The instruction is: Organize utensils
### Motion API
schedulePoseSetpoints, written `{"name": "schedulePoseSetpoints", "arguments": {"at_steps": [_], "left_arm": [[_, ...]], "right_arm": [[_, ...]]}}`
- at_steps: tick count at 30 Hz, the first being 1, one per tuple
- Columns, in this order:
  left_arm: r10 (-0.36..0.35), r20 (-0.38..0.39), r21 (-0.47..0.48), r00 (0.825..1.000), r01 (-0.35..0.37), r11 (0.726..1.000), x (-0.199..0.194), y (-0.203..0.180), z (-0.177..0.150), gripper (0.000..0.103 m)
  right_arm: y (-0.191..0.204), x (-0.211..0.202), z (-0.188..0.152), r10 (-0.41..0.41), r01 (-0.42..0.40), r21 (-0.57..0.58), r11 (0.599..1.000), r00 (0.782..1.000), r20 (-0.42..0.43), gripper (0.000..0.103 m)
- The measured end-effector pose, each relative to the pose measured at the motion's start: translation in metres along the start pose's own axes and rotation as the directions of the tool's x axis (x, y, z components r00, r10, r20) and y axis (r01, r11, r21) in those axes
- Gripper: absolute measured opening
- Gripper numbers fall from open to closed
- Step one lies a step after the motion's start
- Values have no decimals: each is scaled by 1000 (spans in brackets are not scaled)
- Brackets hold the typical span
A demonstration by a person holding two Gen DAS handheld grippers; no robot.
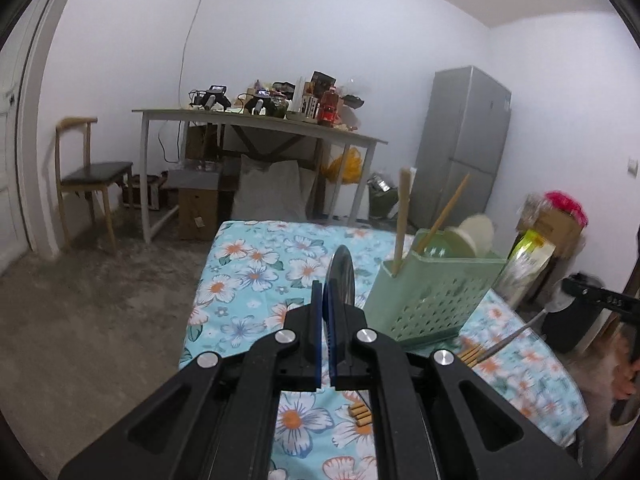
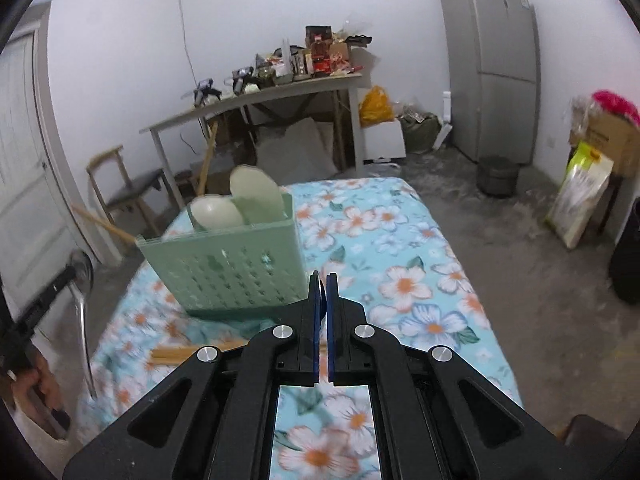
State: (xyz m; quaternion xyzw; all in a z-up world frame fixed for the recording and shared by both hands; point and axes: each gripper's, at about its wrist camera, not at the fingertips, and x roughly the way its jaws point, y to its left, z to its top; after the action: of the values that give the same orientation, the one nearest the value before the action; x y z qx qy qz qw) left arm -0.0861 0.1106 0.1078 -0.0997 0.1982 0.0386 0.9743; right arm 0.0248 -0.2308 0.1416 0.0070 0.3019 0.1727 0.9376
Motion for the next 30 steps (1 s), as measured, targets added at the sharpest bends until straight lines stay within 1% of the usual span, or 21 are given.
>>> {"name": "schedulePoseSetpoints", "arguments": {"at_steps": [2,4,7,10,13,17,21,23,24,25,27,28,29,30], "left_arm": [[12,-10,15,1000,-11,1000,5,-5,-5,1],[7,-14,7,1000,-7,1000,7,-7,-6,1],[-1,19,-4,1000,1,1000,1,-12,2,1],[-14,76,-3,997,14,1000,-10,-19,19,1],[-41,138,-1,990,41,999,-16,-29,40,1],[-52,218,-1,975,53,999,-6,-44,72,1],[-32,285,12,958,30,999,8,-61,98,1],[-5,316,18,949,-1,1000,18,-71,109,1],[33,338,24,941,-44,999,29,-80,113,1],[55,345,28,937,-69,997,37,-86,116,1],[122,355,41,927,-146,988,56,-103,119,1],[170,362,62,916,-206,977,69,-115,118,1],[199,372,75,907,-243,967,76,-121,117,1],[234,388,94,892,-291,952,85,-130,115,1]], "right_arm": [[2,9,-9,-9,9,-14,1000,1000,-25,1],[1,14,-15,-19,18,-13,1000,999,-42,1],[2,14,-20,-41,41,-19,999,999,-35,1],[-1,11,-21,-23,23,-5,1000,999,-29,1],[-3,9,-19,-15,15,4,1000,1000,-21,1],[-6,7,-16,-8,8,20,1000,1000,-17,1],[-12,6,-14,-6,7,40,999,1000,-10,1],[-17,5,-13,4,-3,62,998,1000,-5,1],[-19,5,-12,10,-10,72,997,1000,-5,1],[-20,4,-11,14,-13,80,997,1000,-5,1],[-22,3,-9,22,-21,87,996,1000,-3,1],[-22,2,-8,23,-23,86,996,1000,0,1],[-23,1,-6,25,-25,84,996,1000,4,1],[-23,0,-5,28,-28,83,996,1000,8,1]]}}
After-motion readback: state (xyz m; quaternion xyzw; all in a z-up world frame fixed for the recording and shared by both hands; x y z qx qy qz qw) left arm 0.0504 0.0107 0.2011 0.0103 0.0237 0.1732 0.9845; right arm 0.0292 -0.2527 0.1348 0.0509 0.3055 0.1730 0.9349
